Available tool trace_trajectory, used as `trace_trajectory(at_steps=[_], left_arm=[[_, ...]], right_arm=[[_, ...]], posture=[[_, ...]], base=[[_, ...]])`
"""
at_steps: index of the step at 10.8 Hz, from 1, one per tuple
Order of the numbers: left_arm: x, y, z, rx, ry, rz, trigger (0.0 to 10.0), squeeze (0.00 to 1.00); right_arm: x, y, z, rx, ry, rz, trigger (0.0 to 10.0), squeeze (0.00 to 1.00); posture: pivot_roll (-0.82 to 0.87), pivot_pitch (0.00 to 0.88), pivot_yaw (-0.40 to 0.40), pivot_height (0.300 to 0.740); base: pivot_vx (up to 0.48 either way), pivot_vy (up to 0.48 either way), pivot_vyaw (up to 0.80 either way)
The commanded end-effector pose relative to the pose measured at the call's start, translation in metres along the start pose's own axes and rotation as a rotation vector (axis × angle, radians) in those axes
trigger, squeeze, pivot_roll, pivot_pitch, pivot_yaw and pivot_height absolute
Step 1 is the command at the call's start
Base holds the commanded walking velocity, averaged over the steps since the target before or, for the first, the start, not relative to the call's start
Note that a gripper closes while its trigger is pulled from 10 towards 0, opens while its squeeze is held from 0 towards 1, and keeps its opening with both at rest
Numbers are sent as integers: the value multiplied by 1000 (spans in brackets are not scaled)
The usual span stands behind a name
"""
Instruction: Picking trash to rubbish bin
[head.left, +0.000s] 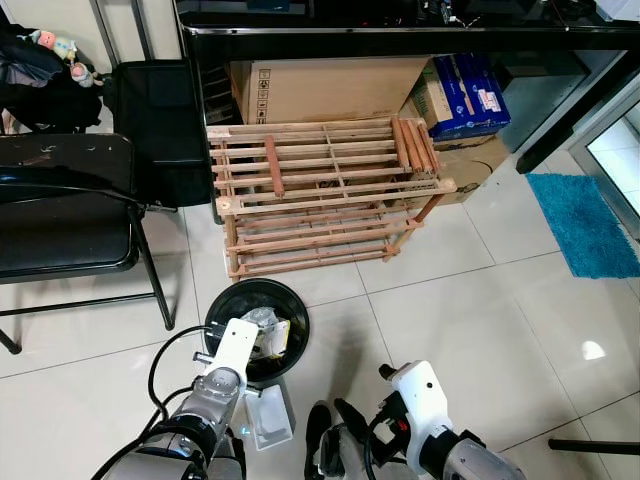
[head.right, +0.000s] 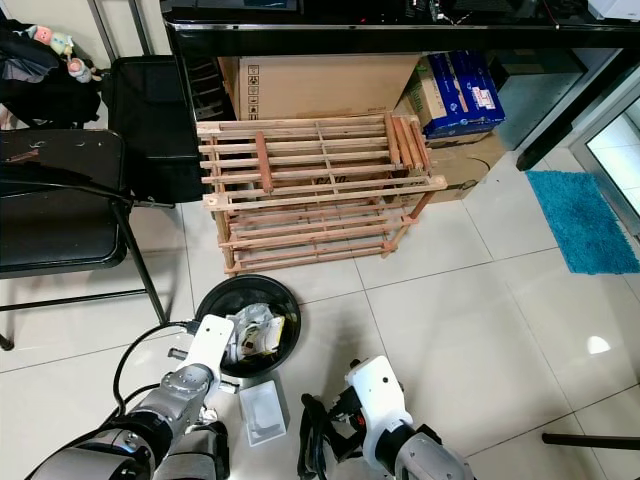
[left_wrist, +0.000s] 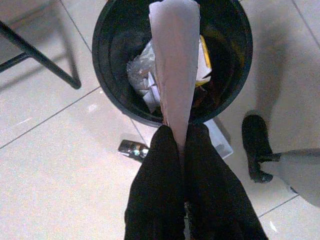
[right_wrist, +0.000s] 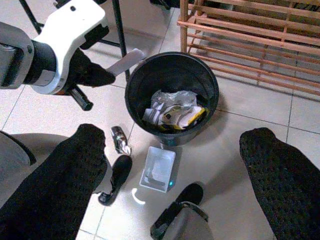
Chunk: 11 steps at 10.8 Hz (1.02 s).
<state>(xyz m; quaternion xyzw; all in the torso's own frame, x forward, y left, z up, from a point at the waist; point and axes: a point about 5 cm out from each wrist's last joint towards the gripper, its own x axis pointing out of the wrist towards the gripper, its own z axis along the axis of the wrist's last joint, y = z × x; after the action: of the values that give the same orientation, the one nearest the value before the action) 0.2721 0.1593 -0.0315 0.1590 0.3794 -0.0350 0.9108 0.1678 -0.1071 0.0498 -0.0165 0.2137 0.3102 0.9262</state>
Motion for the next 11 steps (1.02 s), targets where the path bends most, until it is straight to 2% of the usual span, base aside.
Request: trace_trajectory(at_steps=[1, 4, 6, 9, 10, 11], left_arm=[[-2, -6, -15, 21, 41, -4, 10000, 0], [-3, 4, -22, 8, 43, 50, 10000, 0], [-1, 10, -10, 5, -23, 81, 10000, 0], [0, 17, 4, -6, -61, 113, 10000, 0], [0, 22, 7, -6, -78, 142, 10000, 988], [0, 26, 9, -8, -86, 167, 10000, 1000]], right_arm=[[-6, -2, -5, -7, 28, -14, 10000, 0], [-9, -5, -6, -11, 34, -27, 10000, 0], [-10, -5, -6, -13, 34, -28, 10000, 0], [-12, -5, -6, -15, 34, -33, 10000, 0], [-13, -6, -7, -13, 35, -37, 10000, 0], [-14, -6, -8, -12, 37, -39, 10000, 0]], posture=[[60, 291, -188, 740], [52, 297, -195, 740], [49, 299, -196, 740], [47, 296, -196, 740], [47, 296, -196, 740], [47, 296, -196, 740]], base=[[0, 0, 0], [0, 0, 0], [0, 0, 0], [0, 0, 0], [0, 0, 0], [0, 0, 0]])
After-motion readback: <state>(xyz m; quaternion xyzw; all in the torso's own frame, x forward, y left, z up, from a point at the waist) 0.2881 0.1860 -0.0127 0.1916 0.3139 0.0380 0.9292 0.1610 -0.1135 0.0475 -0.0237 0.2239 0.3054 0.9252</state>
